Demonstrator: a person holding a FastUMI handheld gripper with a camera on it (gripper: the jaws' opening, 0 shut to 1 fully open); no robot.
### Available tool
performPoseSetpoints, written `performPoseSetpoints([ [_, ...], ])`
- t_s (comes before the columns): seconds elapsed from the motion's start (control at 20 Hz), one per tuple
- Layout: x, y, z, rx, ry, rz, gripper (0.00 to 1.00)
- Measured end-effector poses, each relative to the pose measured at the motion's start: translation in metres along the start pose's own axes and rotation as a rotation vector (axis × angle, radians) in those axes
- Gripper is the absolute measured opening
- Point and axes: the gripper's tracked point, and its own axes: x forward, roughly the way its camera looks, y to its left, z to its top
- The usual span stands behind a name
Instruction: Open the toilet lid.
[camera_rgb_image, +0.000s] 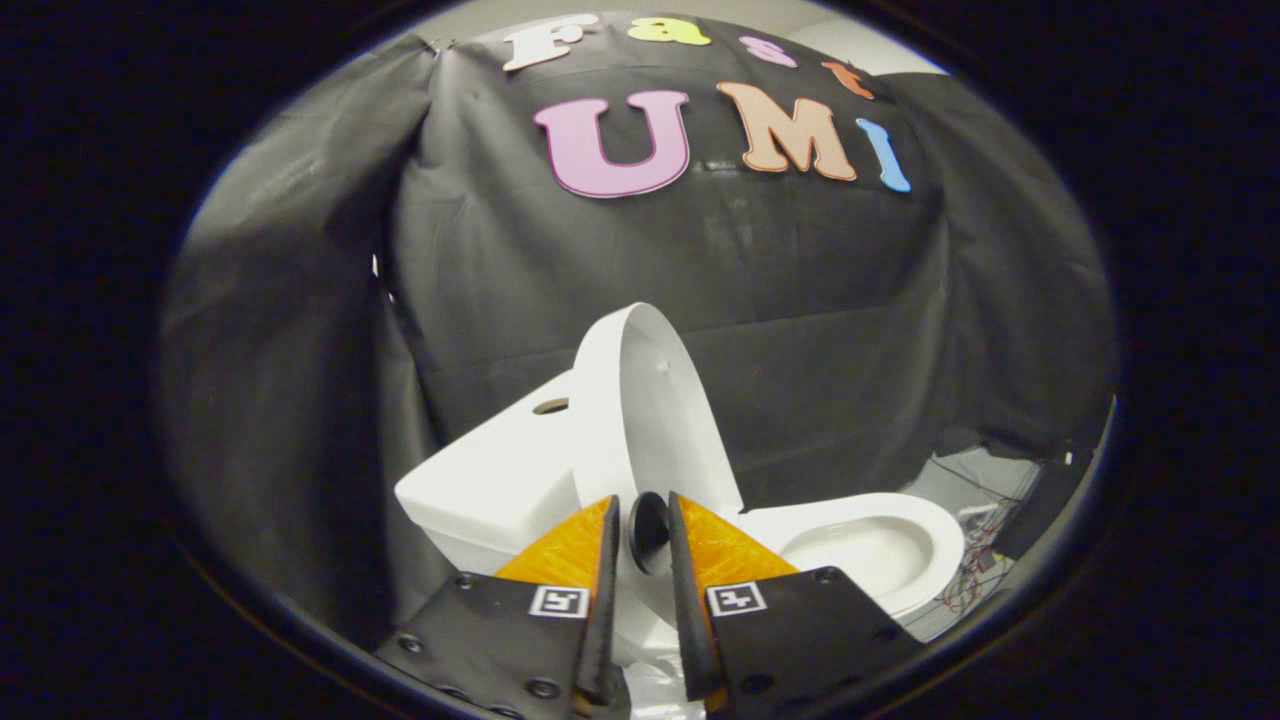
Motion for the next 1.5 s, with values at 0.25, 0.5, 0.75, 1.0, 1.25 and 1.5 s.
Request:
performPoseSetpoints([
  [0.25, -0.010, -0.010, -0.001, 0.022, 0.005, 0.031, 0.78],
  [0.5, -0.018, -0.022, -0.002, 0.008, -0.007, 0.045, 0.99],
  [0.75, -0.020, -0.032, -0.009, 0.021, 0.008, 0.053, 0.99],
  [1.0, -0.024, -0.038, -0.015, 0.008, 0.011, 0.064, 0.99],
  [1.25, -0.027, -0.038, -0.023, -0.054, 0.033, 0.096, 0.99],
  [1.5, -0.032, -0.061, -0.037, -0.083, 0.072, 0.090, 0.99],
])
